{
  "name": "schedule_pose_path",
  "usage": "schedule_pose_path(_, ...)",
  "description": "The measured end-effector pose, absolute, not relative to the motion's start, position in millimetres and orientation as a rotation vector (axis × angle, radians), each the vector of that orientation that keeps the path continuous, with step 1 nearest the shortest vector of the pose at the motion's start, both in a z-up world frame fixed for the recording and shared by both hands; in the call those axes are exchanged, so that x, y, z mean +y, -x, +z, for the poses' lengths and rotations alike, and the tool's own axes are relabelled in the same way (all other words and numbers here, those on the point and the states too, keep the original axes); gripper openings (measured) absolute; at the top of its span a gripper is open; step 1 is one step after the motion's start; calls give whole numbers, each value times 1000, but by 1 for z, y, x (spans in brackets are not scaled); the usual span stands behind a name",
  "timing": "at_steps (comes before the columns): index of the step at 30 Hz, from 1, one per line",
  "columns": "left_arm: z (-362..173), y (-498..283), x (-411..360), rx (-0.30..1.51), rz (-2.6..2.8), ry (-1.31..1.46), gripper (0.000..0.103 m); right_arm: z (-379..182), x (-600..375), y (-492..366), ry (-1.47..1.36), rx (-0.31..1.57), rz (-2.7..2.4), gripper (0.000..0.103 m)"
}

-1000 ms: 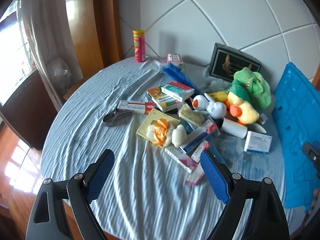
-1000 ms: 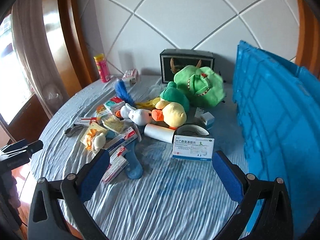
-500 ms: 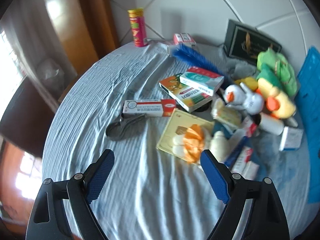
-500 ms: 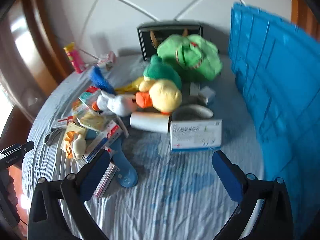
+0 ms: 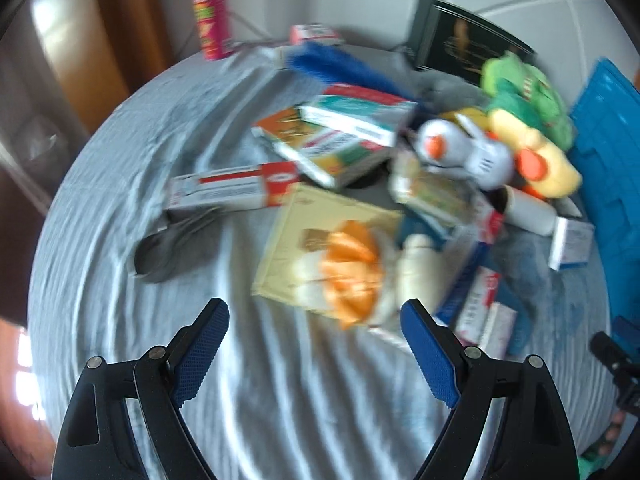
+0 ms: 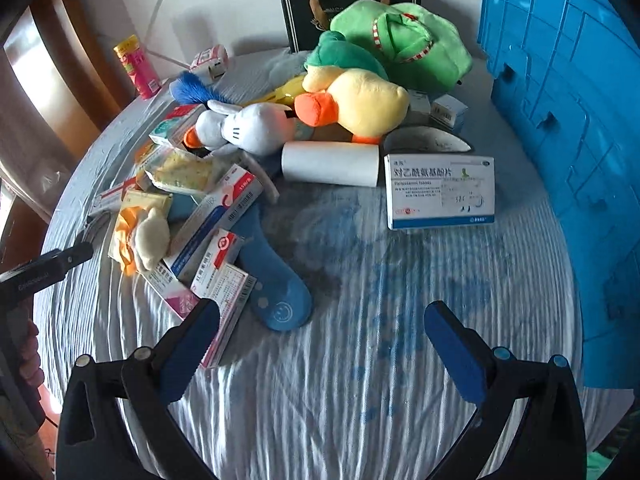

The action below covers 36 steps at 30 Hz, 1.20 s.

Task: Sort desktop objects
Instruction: 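Grasp the plush bunny with orange hat with the left tool while the right tool grasps a white-red medicine box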

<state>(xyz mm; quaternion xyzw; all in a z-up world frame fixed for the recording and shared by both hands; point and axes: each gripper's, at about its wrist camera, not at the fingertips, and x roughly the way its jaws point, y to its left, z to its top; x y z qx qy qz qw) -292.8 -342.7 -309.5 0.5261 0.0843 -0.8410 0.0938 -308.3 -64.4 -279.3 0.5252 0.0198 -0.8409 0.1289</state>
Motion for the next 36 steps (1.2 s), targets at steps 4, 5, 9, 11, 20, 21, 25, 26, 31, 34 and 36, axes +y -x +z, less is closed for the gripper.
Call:
schedule_pose_path(4,-316,315,-316,243,-2510,-1588,88,-286,-61,309,-1537,74,-2422,103)
schedule_pose_path(5,-319,321,-313,242,-2513,-1590,88,-288,-60,311,-1541,80,-2423,103)
schedule_pose_path(9,-343,344,-306,214,-2452,-1625,88,-302,-58,316,-1565,82,-2389,103)
schedule_pose_path(11,-353,344,-310,227,-2407,-1646,81,-310,-60,318,-1570,99,-2363,103)
schedule_pose_path(20,-379,254,-361,268,-2186,-1710,51,-335,-100,320,-1560,83,-2240,103)
schedule_pose_path(21,-379,246,-367,275,-2173,-1711,51,-337,-105,319,-1560,83,-2229,103)
schedule_pose_path(25,-365,236,-381,294,-2204,-1675,52,-342,-123,311,-1574,74,-2197,103)
schedule_pose_path(26,-360,238,-381,291,-2225,-1660,56,-343,-127,310,-1579,71,-2191,103)
schedule_pose_path(31,-333,266,-374,234,-2409,-1583,69,-343,-136,301,-1603,58,-2279,84)
schedule_pose_path(34,-332,288,-366,161,-2469,-1596,70,-347,-140,295,-1640,17,-2309,63)
schedule_pose_path(36,-340,299,-359,129,-2503,-1613,70,-351,-144,291,-1665,4,-2326,60)
